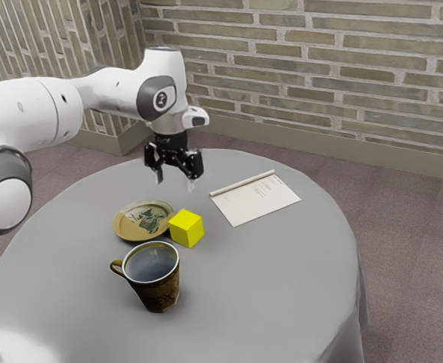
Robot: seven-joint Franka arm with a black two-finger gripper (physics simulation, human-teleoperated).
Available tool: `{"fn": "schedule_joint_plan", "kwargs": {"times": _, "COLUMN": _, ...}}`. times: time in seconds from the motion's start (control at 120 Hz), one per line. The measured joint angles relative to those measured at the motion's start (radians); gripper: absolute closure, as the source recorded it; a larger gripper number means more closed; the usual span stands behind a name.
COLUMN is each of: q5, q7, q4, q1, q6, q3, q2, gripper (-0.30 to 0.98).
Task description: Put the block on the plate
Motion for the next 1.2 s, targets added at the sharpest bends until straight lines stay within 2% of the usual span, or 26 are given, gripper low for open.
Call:
{"fn": "schedule_joint_plan", "kwargs": {"times": 1.05, "q5": -0.023, "q7": -0.01, "q4": 0.007, "q1": -0.014, "q6": 0.116, "q3": -0.001, "q2": 0.188, "gripper": 0.0}}
{"fn": "schedule_joint_plan", "kwargs": {"times": 1.2, "q5": -0.027, "q7": -0.011, "q4": 0.007, "q1": -0.014, "q6": 0.122, "q3": -0.001, "q2": 0.193, "gripper": 0.04}}
